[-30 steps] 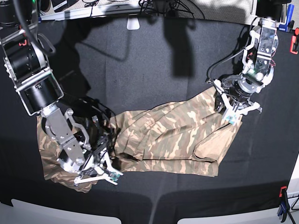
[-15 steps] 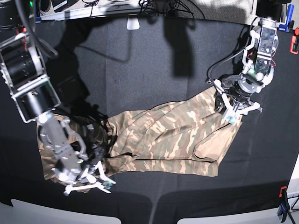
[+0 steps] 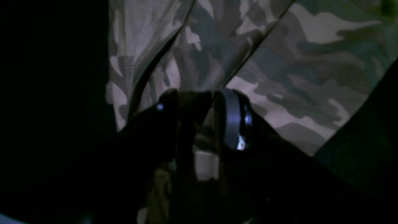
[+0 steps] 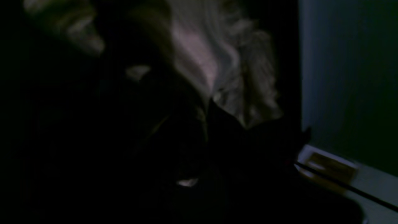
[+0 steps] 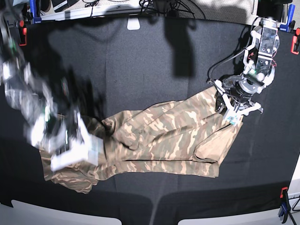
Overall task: Layout the t-shirt on the table in an organized manner, then fold the t-shirt properly
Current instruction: 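Lift the shirt edge with the right gripper, spreading the fabric out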
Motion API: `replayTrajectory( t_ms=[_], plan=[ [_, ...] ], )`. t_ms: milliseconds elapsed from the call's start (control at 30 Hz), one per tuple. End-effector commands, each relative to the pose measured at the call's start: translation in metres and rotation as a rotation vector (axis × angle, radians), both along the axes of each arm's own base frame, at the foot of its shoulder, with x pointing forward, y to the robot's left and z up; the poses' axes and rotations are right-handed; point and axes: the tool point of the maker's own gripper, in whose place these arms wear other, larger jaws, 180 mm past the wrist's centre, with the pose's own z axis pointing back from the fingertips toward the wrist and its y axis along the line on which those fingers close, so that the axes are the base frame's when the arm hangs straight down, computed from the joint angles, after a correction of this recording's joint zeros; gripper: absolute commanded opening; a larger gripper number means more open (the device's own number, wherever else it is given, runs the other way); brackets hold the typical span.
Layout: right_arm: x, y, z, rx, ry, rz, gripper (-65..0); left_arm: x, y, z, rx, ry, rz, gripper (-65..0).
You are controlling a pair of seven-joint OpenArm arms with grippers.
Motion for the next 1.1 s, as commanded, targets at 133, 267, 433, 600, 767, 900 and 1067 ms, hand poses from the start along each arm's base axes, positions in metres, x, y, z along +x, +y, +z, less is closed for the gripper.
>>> replayTrajectory(
  t_ms=[133,267,433,600,767,900,1067],
  plan=[
    [-0.052,-0.008,-0.016,-0.083,0.044,0.070,-65.0,0.011,0.001,0.015,-0.008,-0.054,0.000,-45.4],
    [-0.098,-0.019,-0.033,-0.158,0.126,0.113,-65.0,0.011,0.001,0.015,-0.008,-0.054,0.000,-45.4],
    [-0.116,-0.064,-0.034,-0.347,0.111,0.066,-65.0,0.011,0.001,0.015,-0.008,-0.055,0.000,-45.4],
    [-0.097,-0.081,-0.011,-0.404,-0.022,-0.009,-65.0,0.011,0.001,0.016,-0.008,-0.055,0.000,-45.4],
    [-0.053,-0.077,0.032,-0.207,-0.252,-0.179,-65.0,0.014,0.002,0.018,-0.007,-0.063,0.006,-45.4],
    [-0.012,-0.072,0.086,0.071,-0.450,-0.350,-65.0,0.017,0.005,0.021,-0.008,-0.079,0.028,-45.4],
    [0.014,-0.052,0.121,0.320,-0.510,-0.397,-65.0,0.017,-0.001,0.024,-0.074,-0.076,0.035,-45.4]
  ],
)
